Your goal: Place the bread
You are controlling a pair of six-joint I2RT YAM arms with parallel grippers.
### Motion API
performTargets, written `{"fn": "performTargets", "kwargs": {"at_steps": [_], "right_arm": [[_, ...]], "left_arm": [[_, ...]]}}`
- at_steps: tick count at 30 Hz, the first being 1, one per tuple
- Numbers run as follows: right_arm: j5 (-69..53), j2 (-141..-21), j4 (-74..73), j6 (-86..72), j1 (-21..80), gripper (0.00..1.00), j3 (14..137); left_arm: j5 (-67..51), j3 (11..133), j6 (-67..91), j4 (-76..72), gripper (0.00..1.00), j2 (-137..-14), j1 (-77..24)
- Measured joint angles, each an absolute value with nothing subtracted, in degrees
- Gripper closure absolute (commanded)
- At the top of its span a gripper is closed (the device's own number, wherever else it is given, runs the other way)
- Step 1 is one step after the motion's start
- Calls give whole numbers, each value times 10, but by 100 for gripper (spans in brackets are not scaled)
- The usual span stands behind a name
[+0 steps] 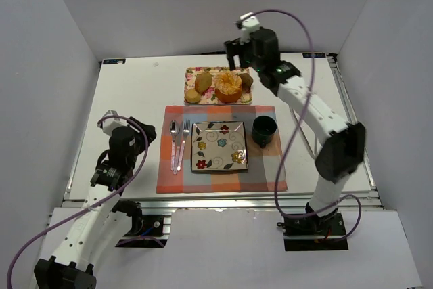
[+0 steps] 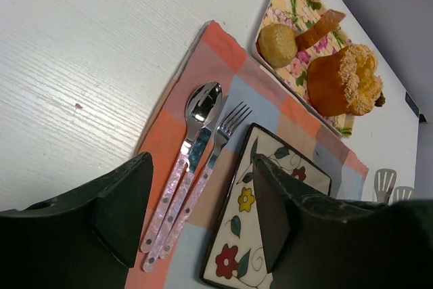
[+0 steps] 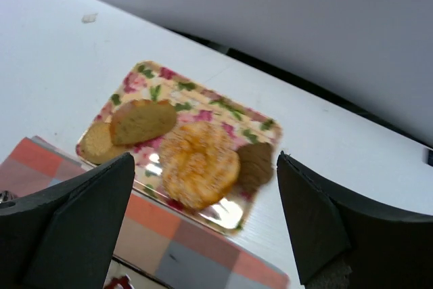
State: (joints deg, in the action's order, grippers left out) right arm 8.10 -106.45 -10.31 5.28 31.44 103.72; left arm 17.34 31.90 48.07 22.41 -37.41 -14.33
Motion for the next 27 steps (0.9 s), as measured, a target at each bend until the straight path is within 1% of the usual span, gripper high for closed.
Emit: {"fn": "performTargets", "kwargs": {"at_steps": [2,4,8,11,12,13,14,15,16,17,18,19,20,21,27], "right_arm": [[86,-996,-92,55,298,11,979],[80,-934,-90,62,261,11,921],[8,-849,-93,99,133,15,798],[-81,-797,-123,148,10,37,698],[-104,-784,-134,163,-27,57,673],[-130,-772,-148,177,-61,68,650],[-160,-759,-164,185,-86,89,625],[-172,-754,-171,198,-111,93,616],[-194,-748,-183,204,-134,92,604],[-211,-745,-193,210,-150,85,595],[-234,-744,-207,223,-177,49,584],[-239,-744,-212,225,-185,20,581],[-251,-746,-224,238,-200,20,574],[-256,-750,-236,242,-211,11,568],[-262,-781,-261,263,-229,11,517]], "left_arm": [[172,319,480,220,30,-380,-143],[170,320,479,217,30,-385,-143],[166,321,476,208,30,-392,-143],[160,321,475,199,30,-397,-143],[157,321,474,195,30,-399,-143],[156,321,474,191,30,-401,-143],[153,321,474,187,30,-403,-143],[151,321,474,184,30,-405,-143],[148,321,474,180,30,-406,-143],[145,321,474,176,30,-408,-143],[142,321,473,174,30,-410,-143],[140,321,472,173,30,-411,-143],[139,321,472,172,31,-412,-143],[137,321,472,171,31,-412,-143],[126,321,472,157,31,-410,-143]]}}
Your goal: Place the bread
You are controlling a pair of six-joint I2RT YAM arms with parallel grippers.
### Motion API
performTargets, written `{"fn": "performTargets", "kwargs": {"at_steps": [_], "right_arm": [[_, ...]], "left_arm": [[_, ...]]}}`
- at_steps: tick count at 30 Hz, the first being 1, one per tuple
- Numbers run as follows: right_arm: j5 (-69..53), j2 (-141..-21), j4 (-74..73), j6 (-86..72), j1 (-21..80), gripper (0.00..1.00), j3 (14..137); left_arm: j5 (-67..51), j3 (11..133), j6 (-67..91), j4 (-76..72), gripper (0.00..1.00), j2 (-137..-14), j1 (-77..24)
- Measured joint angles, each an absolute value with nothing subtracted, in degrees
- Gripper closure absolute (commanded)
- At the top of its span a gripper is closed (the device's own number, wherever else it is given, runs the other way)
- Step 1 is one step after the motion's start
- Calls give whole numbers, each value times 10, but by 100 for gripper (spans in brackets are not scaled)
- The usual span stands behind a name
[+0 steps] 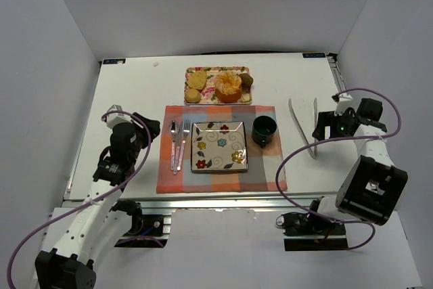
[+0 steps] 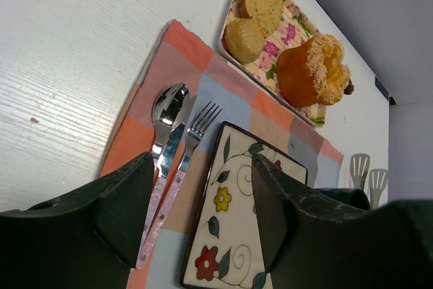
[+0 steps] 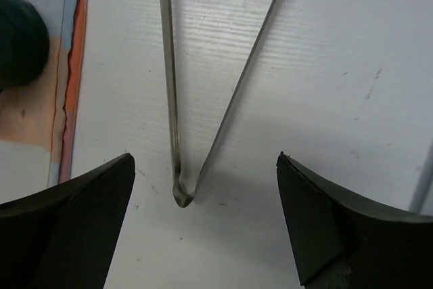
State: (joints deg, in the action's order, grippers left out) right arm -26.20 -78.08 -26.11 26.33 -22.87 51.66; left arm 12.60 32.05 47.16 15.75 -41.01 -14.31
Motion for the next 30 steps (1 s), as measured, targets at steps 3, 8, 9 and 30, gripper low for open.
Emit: {"fn": "performTargets", "kwargs": {"at_steps": [3,8,9,30], "right_arm": [[-262,-787,-259,259,-228,11,492],[-253,-814,-231,242,-219,11,475],[-245,-822,-221,237,-212,11,471],[-81,-948,-63,127,-73,94,494]], "left_arm": [[124,320,472,154,31,-406,-143],[119,320,472,155,31,-399,-143],[119,320,472,155,31,-397,-143],[120,318,479,171,31,-385,-143]]}}
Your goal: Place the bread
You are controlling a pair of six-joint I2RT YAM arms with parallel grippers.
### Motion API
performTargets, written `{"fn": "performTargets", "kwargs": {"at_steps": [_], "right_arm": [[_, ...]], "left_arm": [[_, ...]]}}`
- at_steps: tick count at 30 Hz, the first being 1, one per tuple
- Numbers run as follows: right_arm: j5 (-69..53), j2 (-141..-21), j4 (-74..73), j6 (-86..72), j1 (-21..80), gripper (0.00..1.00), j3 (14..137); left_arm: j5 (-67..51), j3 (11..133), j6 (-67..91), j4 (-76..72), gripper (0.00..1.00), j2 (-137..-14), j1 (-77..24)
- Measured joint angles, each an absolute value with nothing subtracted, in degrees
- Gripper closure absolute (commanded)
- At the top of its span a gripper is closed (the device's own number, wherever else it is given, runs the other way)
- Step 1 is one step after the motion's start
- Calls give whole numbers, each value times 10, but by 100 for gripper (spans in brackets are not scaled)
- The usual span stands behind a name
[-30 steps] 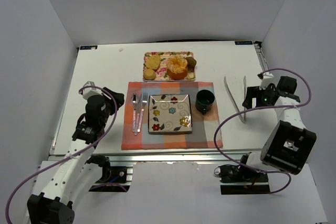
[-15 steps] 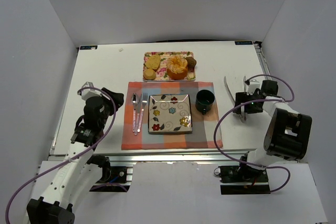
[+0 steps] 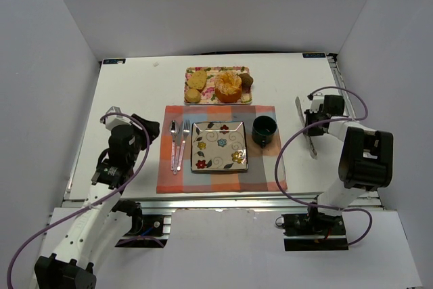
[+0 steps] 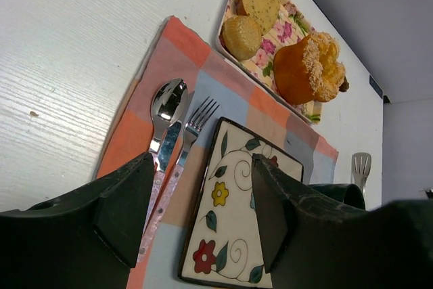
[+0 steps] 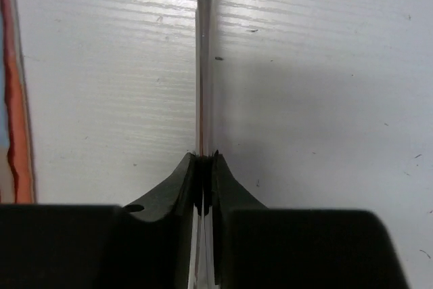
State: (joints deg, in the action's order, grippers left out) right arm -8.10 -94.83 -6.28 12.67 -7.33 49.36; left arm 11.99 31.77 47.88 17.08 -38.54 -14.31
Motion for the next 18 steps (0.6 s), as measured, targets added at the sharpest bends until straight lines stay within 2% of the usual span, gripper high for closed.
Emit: {"fn": "performTargets", "kwargs": {"at_steps": [1,3,7,13,18], "right_arm": [[-88,-946,-67,130,-73,94,494],[-132,-918,-109,154,-73,74,510],[-203,-864,-158,190,-65,60,583],[-268,-823,-164,197,-10,52,705],[-279,-838,-180,197,49,52,747]], "left_arm": [[120,318,479,172,31,-386,-143],[120,318,479,172,31,-392,-143],[120,318,479,171,31,-400,-143],[120,318,479,167,31,-404,-143],[120,318,479,167,31,-403,-143]]}}
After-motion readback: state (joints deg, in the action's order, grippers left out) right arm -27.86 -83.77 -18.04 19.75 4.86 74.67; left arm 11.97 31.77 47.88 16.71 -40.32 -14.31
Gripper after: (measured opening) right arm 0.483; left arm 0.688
